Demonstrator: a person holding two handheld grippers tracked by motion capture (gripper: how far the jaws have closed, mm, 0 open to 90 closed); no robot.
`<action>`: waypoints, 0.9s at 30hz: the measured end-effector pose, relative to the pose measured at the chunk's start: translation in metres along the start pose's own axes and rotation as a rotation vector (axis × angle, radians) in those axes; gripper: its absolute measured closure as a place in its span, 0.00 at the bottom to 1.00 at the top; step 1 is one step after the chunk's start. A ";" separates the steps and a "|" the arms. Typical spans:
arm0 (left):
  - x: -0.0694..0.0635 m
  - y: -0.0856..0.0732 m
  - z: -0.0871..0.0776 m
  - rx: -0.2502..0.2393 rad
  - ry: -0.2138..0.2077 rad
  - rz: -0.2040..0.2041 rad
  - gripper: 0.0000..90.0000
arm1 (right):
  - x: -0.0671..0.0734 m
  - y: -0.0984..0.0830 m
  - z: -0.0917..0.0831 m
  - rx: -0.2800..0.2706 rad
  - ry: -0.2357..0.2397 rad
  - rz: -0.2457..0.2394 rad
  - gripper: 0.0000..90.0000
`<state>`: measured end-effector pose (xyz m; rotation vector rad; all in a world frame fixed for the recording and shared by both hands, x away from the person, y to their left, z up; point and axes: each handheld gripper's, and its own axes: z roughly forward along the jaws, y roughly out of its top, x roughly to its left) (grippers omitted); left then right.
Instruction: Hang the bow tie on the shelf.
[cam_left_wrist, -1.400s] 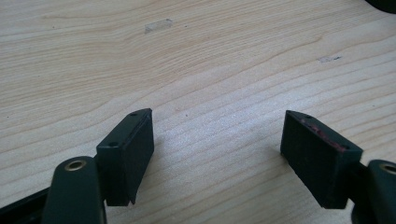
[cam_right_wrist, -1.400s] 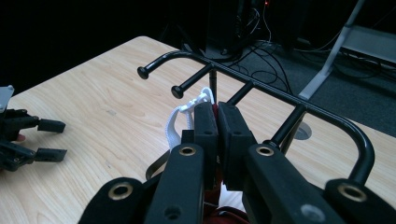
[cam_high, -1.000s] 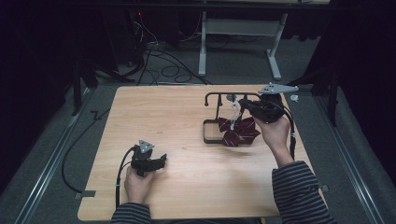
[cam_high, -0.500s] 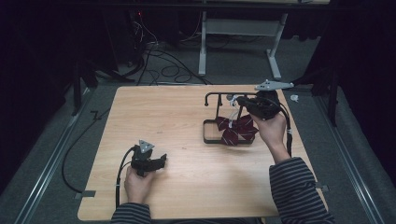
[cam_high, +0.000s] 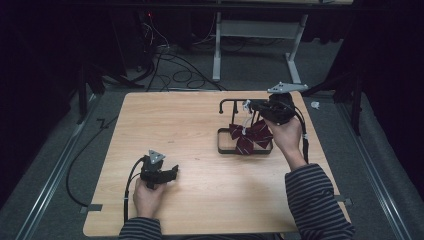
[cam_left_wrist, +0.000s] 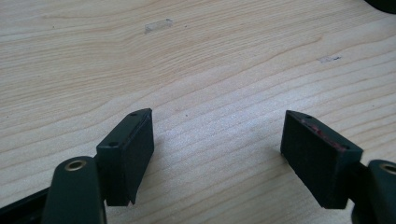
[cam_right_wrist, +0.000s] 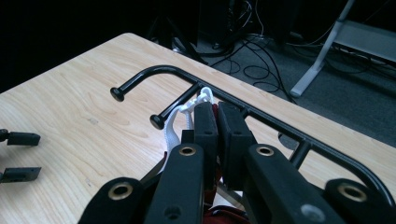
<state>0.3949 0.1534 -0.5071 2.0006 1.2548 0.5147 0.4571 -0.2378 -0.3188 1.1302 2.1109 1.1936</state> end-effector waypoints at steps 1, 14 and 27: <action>0.000 0.000 0.000 0.000 0.000 0.000 0.29 | 0.000 0.001 0.001 -0.002 0.002 -0.002 0.99; 0.000 0.000 0.000 -0.001 0.000 -0.001 0.29 | -0.003 0.003 0.009 0.012 -0.019 0.003 0.99; 0.000 0.000 0.000 0.000 0.000 0.001 0.29 | -0.012 0.003 0.011 0.017 -0.051 0.023 0.99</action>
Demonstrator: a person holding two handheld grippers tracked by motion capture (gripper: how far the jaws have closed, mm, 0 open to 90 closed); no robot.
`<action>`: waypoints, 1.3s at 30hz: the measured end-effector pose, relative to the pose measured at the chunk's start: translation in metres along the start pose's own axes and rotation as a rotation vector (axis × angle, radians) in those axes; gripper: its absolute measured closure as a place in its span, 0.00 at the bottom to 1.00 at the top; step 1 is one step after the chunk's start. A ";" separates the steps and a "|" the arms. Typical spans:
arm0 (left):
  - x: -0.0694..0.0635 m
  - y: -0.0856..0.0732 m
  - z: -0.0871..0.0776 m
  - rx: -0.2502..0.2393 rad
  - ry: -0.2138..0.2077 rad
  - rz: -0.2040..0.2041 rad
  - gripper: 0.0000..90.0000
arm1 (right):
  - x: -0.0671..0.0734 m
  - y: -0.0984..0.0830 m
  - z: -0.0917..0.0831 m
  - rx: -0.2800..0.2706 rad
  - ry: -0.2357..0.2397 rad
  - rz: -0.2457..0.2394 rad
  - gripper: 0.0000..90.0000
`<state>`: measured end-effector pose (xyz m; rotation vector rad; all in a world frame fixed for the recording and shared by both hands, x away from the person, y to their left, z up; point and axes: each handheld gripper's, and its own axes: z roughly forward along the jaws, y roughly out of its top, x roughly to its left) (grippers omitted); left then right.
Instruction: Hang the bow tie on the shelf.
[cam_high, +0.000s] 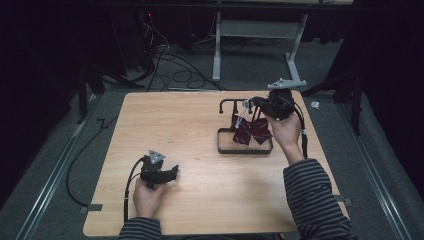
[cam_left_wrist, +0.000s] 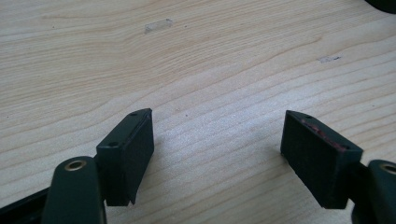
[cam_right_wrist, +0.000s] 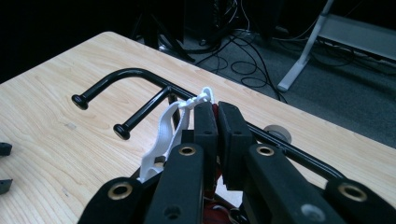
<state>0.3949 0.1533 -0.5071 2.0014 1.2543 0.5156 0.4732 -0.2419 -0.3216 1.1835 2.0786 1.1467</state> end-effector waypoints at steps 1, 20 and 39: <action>0.000 0.000 0.000 -0.001 0.001 0.000 0.29 | 0.000 0.000 0.000 0.001 0.000 -0.002 0.99; 0.000 0.000 0.000 -0.002 0.003 0.001 0.29 | -0.001 -0.005 0.002 0.028 0.008 0.011 0.91; 0.000 0.000 0.000 -0.001 0.004 0.002 0.29 | -0.010 -0.015 -0.018 -0.002 0.020 0.038 0.85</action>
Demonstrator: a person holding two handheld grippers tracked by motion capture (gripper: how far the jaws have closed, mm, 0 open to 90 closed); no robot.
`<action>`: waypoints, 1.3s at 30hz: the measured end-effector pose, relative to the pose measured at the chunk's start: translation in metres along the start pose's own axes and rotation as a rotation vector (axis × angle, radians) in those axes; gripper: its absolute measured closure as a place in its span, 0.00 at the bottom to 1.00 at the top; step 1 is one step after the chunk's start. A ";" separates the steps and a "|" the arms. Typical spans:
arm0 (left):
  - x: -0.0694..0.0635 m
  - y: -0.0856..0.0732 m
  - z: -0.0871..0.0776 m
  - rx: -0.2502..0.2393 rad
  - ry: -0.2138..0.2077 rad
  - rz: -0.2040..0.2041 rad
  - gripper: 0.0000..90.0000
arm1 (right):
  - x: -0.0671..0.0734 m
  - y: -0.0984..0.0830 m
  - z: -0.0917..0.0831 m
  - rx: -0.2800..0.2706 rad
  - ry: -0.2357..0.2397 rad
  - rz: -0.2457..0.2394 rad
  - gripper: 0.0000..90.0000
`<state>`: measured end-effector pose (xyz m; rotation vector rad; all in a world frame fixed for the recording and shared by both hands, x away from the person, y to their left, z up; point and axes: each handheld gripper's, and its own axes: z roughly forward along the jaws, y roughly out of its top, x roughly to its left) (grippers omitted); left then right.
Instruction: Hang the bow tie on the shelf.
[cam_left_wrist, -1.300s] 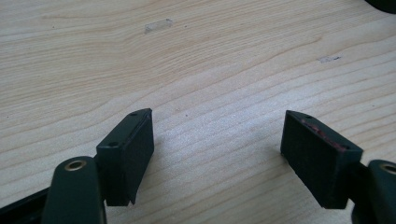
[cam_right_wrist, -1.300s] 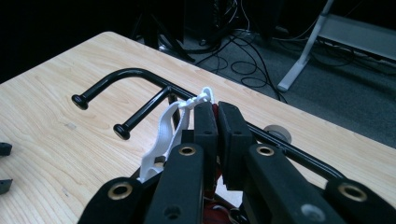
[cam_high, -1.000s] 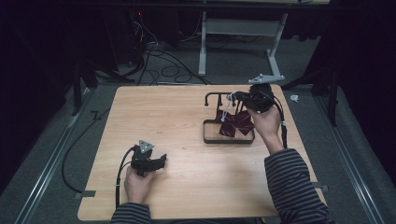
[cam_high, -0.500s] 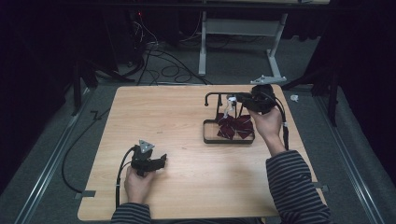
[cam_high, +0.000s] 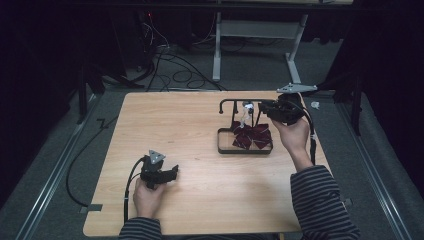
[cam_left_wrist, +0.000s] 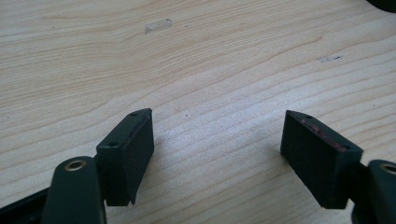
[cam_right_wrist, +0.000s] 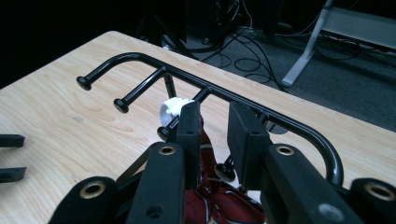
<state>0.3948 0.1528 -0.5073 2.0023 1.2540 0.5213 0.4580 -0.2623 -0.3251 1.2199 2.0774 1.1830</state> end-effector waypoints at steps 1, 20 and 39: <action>0.000 0.000 0.000 0.000 -0.001 0.000 0.29 | 0.000 -0.001 -0.001 -0.002 0.003 0.002 0.85; 0.000 0.000 0.000 0.001 0.002 0.002 0.29 | -0.014 -0.025 -0.032 -0.021 0.042 0.030 0.79; 0.000 0.000 0.000 0.000 0.002 0.001 0.29 | -0.017 -0.052 -0.049 -0.019 0.044 0.049 0.78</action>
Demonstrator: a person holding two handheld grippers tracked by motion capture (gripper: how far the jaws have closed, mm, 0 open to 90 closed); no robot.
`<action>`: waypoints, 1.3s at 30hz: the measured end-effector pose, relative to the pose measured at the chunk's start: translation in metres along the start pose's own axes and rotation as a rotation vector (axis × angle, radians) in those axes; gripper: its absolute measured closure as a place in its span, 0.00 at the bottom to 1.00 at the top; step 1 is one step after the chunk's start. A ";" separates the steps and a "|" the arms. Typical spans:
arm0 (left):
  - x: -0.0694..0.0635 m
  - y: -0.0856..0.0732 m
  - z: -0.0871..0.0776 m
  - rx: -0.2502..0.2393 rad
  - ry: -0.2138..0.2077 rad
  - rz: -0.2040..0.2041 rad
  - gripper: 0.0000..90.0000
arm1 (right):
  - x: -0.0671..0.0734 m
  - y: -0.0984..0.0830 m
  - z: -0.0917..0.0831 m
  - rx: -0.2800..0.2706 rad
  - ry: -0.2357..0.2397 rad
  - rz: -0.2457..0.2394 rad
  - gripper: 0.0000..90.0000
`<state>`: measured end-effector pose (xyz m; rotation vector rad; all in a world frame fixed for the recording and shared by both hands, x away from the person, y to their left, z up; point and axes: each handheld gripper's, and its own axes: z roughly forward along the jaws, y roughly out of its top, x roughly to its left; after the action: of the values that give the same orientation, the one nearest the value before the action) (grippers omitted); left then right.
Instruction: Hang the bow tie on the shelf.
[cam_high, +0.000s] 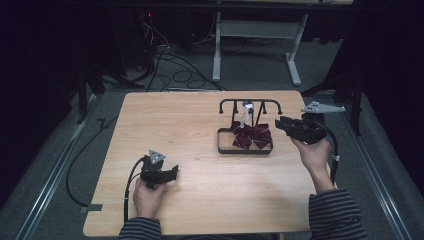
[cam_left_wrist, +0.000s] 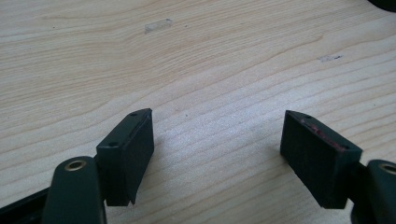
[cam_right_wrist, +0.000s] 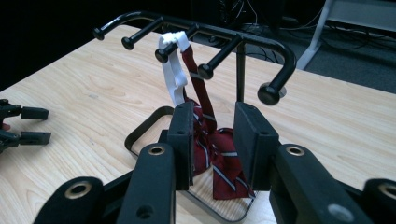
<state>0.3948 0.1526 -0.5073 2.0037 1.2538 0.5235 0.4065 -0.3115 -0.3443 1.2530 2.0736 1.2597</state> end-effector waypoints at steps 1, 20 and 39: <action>0.000 0.000 0.000 0.000 0.000 0.000 0.29 | 0.000 -0.001 -0.001 -0.001 -0.001 -0.001 0.78; 0.000 0.000 0.000 0.000 0.001 0.000 0.29 | -0.001 -0.023 -0.009 0.002 0.002 0.025 0.77; 0.000 0.000 0.000 0.002 0.001 0.001 0.29 | -0.007 -0.040 -0.016 -0.016 0.001 0.056 0.76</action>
<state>0.3947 0.1523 -0.5072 2.0061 1.2546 0.5244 0.3792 -0.3323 -0.3716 1.3128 2.0381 1.2986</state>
